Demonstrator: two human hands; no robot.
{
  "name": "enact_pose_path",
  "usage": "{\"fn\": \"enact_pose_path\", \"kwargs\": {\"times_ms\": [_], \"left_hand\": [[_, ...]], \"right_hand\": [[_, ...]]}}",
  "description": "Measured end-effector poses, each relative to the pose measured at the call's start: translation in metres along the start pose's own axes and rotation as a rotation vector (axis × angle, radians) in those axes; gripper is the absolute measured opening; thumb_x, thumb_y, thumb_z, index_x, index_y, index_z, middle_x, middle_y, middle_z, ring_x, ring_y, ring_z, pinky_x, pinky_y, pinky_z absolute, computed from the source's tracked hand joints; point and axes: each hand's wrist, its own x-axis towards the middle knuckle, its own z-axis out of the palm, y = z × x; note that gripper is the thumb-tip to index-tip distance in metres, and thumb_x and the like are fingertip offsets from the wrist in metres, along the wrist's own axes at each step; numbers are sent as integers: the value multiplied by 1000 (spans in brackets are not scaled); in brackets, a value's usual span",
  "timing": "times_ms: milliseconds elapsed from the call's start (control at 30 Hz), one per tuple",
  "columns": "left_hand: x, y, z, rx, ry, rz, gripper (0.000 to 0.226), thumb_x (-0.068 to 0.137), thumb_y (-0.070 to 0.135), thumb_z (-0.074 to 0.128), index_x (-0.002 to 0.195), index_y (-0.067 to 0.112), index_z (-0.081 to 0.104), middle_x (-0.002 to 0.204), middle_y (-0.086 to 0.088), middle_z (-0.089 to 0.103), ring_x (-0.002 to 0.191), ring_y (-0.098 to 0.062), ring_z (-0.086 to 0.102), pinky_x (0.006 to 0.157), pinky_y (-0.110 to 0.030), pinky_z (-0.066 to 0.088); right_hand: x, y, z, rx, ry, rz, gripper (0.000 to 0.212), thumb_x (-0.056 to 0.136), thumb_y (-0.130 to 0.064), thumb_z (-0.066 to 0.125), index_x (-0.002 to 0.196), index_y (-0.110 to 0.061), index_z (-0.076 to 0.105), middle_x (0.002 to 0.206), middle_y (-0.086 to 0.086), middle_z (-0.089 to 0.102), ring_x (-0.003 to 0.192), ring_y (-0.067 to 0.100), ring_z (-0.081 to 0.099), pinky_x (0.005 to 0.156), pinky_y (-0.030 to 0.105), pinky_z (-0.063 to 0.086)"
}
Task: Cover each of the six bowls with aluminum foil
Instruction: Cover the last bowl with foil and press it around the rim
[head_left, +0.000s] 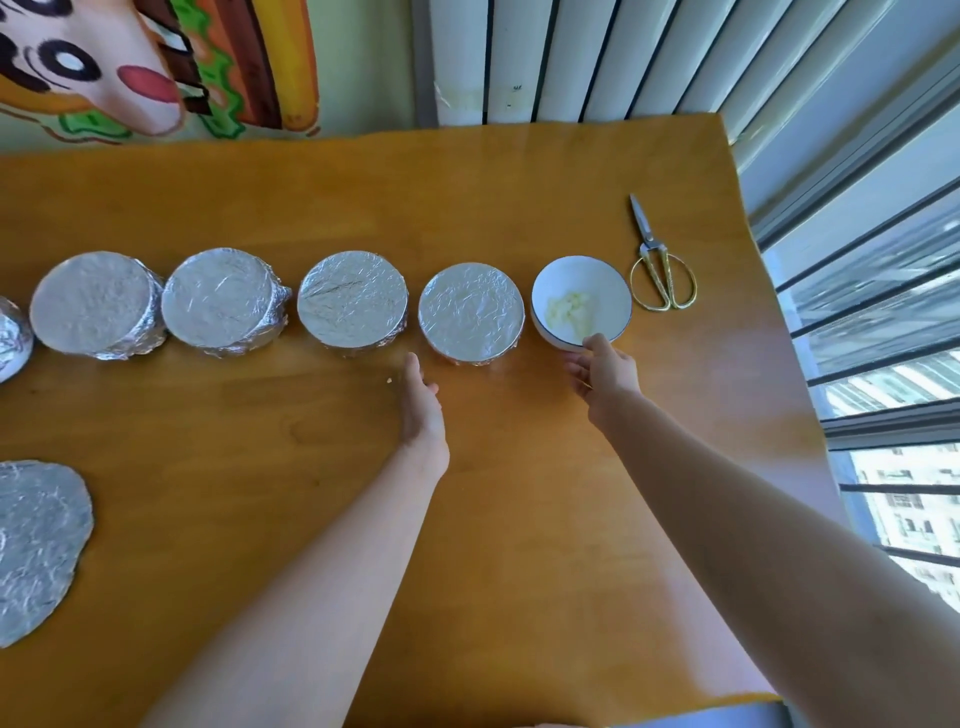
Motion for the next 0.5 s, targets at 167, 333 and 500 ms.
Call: {"fn": "enact_pose_path", "kwargs": {"times_ms": [167, 333, 500], "left_hand": [[-21, -17, -21, 63, -106, -42, 53, 104, 52, 31, 139, 14, 43, 134, -7, 59, 113, -20, 58, 102, -38, 40], [-40, -39, -58, 136, -267, -88, 54, 105, 52, 26, 133, 14, 51, 121, -10, 65, 113, -25, 63, 105, -44, 45], [-46, -44, -120, 232, -368, -97, 60, 104, 54, 27, 144, 13, 47, 123, -9, 61, 111, -26, 63, 99, -42, 49]], "right_hand": [[-37, 41, -22, -40, 54, 31, 9, 87, -11, 41, 84, -10, 49, 77, 10, 55, 49, 13, 42, 49, 23, 33], [-80, 89, -27, -178, 38, 105, 22, 81, -10, 39, 98, -6, 53, 78, 11, 59, 51, 15, 46, 52, 25, 37], [-131, 140, 3, -323, -48, 111, 27, 86, -12, 40, 108, -4, 54, 76, 10, 63, 54, 14, 53, 54, 25, 41]]}}
